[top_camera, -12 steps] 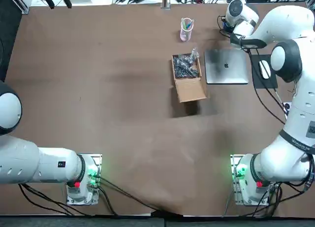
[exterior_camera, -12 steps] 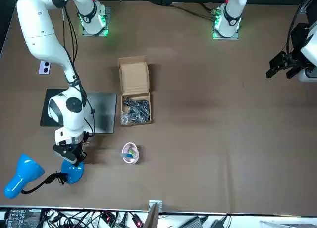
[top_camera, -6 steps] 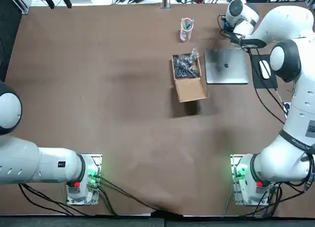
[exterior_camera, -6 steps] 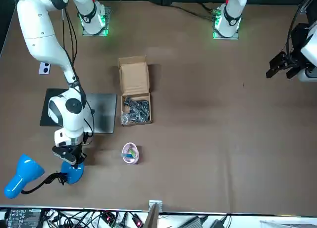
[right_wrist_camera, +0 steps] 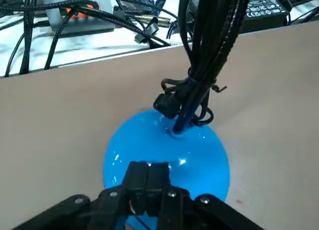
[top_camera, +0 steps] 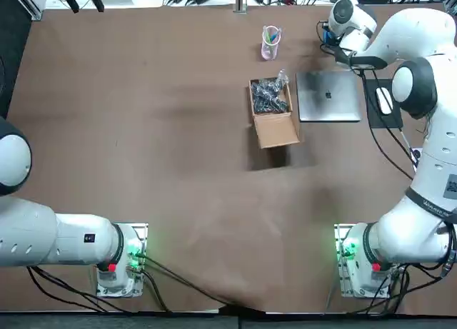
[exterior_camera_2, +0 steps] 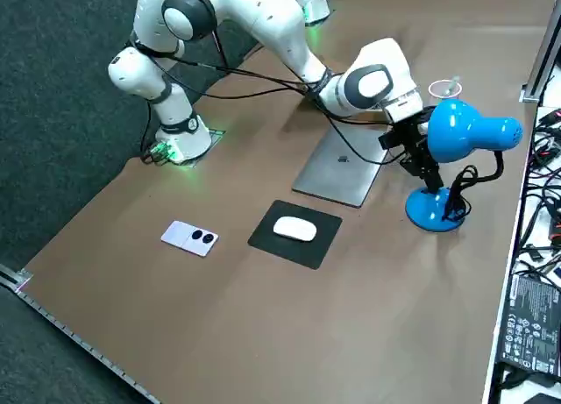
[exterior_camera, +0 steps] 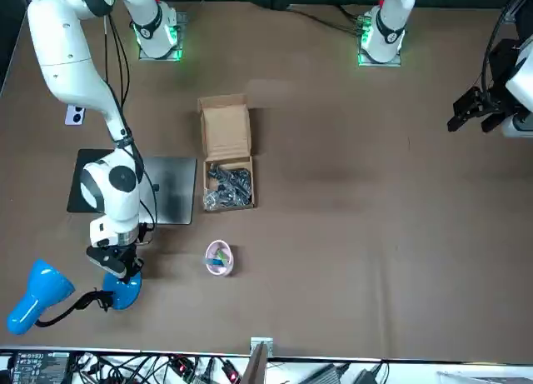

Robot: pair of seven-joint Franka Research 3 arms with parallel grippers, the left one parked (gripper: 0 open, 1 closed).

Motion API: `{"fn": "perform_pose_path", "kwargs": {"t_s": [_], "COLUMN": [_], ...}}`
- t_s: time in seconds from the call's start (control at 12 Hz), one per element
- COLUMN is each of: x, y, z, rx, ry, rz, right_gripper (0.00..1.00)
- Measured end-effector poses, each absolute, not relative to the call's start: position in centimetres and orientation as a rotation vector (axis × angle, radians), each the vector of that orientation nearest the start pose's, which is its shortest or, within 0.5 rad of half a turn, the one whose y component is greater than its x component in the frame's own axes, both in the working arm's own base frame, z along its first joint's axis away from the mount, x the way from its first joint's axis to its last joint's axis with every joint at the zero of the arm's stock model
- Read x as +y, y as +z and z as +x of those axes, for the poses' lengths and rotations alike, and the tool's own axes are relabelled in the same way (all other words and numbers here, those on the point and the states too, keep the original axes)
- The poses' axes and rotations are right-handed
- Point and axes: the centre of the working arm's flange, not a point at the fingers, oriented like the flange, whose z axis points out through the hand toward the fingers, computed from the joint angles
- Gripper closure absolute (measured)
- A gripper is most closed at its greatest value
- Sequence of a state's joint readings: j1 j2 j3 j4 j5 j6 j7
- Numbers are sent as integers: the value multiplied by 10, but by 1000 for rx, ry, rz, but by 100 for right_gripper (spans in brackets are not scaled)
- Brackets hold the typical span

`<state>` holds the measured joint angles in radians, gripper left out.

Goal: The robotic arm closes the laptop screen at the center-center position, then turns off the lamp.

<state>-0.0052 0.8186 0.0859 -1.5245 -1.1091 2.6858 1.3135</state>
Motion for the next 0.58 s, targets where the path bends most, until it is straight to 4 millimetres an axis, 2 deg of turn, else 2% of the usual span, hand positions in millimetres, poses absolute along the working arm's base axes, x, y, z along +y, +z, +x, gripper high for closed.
{"fn": "perform_pose_path", "kwargs": {"t_s": [0.33, 0.58], "x": [76, 80], "y": [205, 224], "z": [727, 733], "rx": [514, 499], "ry": [-1061, -1117], "rz": [-3171, -3146], "right_gripper": [98, 98]}}
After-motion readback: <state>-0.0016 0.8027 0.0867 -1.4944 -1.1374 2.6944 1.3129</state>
